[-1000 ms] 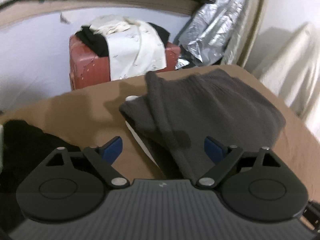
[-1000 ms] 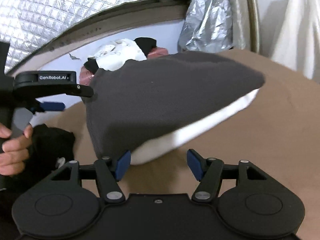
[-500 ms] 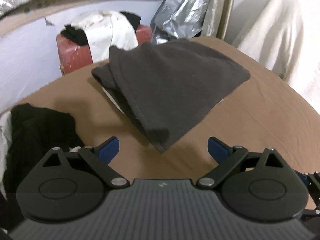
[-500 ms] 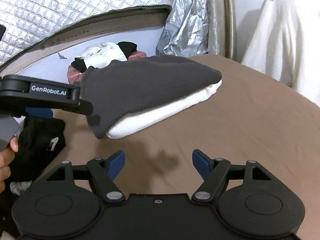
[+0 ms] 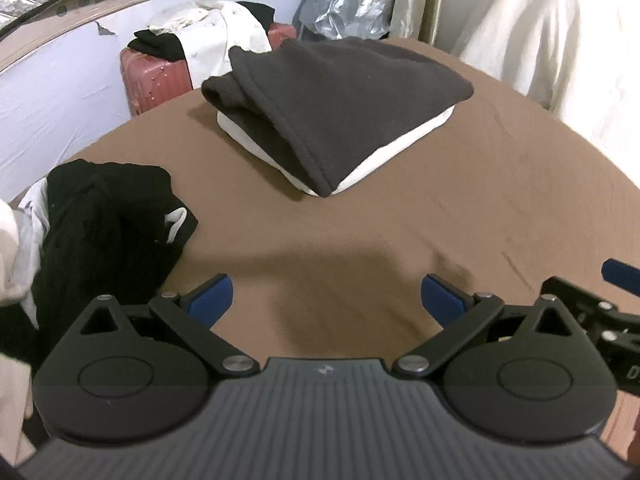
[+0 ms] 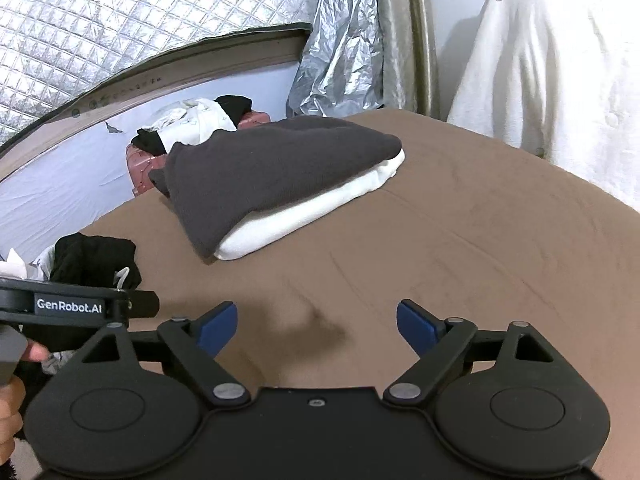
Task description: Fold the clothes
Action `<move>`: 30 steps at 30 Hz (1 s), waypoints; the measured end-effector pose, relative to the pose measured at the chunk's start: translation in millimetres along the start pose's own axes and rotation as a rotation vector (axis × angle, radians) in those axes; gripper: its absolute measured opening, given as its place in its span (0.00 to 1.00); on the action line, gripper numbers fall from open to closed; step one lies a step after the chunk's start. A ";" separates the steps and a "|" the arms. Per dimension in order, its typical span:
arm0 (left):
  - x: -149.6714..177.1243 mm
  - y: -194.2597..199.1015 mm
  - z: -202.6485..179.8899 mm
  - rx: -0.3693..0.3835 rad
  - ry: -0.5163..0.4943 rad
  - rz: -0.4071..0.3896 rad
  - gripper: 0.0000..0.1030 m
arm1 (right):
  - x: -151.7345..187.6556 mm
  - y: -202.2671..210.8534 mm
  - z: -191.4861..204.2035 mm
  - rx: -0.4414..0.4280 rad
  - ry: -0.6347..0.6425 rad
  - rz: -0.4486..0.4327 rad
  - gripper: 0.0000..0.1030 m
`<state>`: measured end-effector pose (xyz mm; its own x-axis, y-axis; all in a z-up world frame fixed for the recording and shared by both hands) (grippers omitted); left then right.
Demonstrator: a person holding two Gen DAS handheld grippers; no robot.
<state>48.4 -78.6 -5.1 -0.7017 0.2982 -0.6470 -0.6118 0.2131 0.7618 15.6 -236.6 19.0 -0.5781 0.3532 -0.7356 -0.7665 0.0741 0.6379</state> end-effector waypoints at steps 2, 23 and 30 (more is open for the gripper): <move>8.5 7.9 0.0 0.001 0.005 -0.009 1.00 | 5.3 5.2 0.9 0.012 -0.006 -0.003 0.90; 25.4 3.9 -23.2 0.037 -0.086 0.001 1.00 | 24.4 18.8 4.6 0.013 -0.037 -0.051 0.90; 24.8 3.5 -22.4 0.029 -0.086 -0.010 1.00 | 26.3 17.8 2.4 0.005 -0.052 -0.056 0.90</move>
<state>20.7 -91.4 -19.2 -0.6609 0.3743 -0.6505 -0.6069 0.2434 0.7566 -12.5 -223.8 11.6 -0.5190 0.3963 -0.7573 -0.7957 0.0996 0.5975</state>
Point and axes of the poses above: each gripper's, at about its wrist camera, not at the fingertips, and y roughly against the way its jaws point, z to its left, x to its underside, the point moved 1 cm from there along -y, roughly the way its jaws point, and after that the axes turned 10 degrees about -y, right-handed, at the moved point
